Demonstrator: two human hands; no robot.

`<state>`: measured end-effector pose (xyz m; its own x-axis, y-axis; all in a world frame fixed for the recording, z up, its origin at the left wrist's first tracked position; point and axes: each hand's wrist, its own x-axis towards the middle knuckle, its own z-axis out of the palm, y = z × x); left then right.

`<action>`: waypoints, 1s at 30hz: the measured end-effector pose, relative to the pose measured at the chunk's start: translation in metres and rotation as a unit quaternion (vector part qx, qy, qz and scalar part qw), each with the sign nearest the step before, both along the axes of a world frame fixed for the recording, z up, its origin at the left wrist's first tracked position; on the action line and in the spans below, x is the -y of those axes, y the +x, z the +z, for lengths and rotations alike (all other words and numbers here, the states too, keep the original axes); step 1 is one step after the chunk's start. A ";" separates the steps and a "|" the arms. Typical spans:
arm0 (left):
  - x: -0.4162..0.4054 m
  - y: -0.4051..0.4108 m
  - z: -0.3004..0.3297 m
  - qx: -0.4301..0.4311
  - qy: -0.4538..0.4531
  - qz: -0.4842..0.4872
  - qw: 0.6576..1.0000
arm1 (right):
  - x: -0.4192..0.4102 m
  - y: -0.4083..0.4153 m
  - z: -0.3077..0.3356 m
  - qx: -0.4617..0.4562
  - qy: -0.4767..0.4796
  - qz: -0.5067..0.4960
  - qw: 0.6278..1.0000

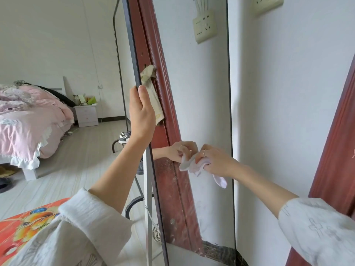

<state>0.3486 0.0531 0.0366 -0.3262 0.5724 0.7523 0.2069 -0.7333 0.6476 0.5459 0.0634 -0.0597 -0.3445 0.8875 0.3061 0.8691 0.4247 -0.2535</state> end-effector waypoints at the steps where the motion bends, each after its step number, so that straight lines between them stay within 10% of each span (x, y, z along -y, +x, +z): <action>1: 0.000 0.000 -0.001 0.000 0.006 0.001 1.000 | -0.001 0.004 0.004 0.008 0.007 -0.012 1.000; 8: -0.001 0.000 0.001 0.003 0.021 0.036 0.999 | -0.046 0.024 0.069 -0.186 0.286 -0.146 0.929; 17: 0.001 0.004 0.001 0.020 0.020 0.053 0.998 | -0.045 -0.009 0.016 -0.344 0.230 -0.105 0.904; 25: 0.008 0.004 0.002 0.018 -0.013 0.025 0.999 | -0.026 0.026 -0.044 -0.185 0.049 -0.080 0.978; 30: 0.013 0.007 -0.002 0.004 -0.024 0.021 0.999 | -0.045 0.050 -0.013 -0.232 0.172 -0.178 0.941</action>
